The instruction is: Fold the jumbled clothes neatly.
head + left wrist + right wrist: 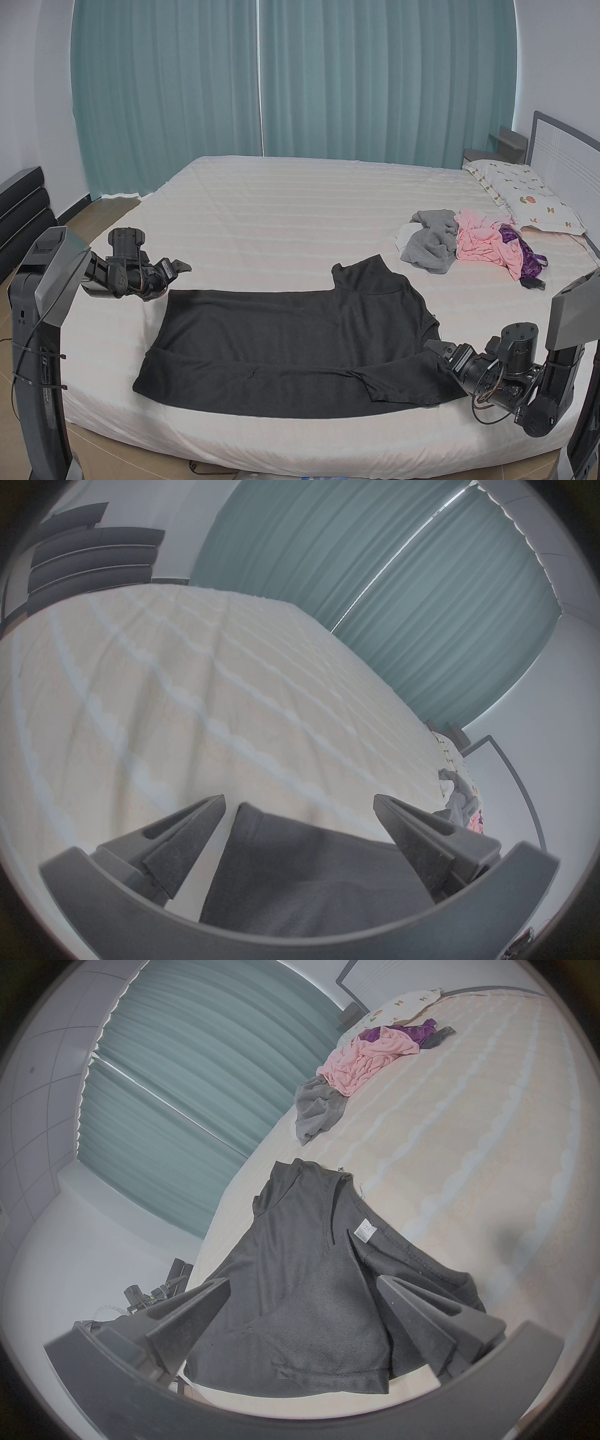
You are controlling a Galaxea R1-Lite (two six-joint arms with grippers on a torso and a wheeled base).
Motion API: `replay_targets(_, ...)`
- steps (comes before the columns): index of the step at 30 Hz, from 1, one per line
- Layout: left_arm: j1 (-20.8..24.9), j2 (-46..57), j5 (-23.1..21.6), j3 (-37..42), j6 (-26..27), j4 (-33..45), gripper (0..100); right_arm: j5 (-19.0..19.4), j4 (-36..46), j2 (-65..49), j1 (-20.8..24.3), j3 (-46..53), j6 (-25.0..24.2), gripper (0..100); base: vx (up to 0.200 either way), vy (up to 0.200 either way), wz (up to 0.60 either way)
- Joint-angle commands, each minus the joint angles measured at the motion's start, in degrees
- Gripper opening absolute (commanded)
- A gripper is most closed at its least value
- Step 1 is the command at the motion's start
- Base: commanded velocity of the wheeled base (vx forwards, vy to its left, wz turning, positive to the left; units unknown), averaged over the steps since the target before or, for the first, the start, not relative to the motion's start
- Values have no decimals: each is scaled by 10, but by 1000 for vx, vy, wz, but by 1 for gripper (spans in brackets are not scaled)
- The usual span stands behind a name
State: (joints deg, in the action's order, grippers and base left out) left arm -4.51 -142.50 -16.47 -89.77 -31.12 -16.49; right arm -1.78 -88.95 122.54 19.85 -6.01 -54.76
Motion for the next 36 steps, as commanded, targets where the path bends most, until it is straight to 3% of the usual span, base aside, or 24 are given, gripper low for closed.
replay_targets(1, 3, -15, 0, 7, -1, -3, 100, 0, -7, 9, 1, -1, 0, 100, 0, 0, 0)
replay_targets(12, 8, -13, 5, 11, -5, -8, 100, -1, -7, 10, 6, -2, 1, 100, 0, 0, 0)
replay_targets(13, 8, -14, 5, 13, -5, -8, 0, -1, -7, 9, 6, -2, 1, 100, 0, 0, 0)
replay_targets(21, 2, -15, 28, 18, -9, -9, 0, -1, -7, 9, 7, -2, 3, 100, 0, 0, 0)
replay_targets(27, 3, -12, 43, 14, -56, -28, 0, -2, -7, 7, 15, -2, 4, 100, 0, 0, 0)
replay_targets(36, 3, -6, 46, 26, -80, -39, 0, 7, -3, 20, 12, -59, 30, 100, 0, 0, 0)
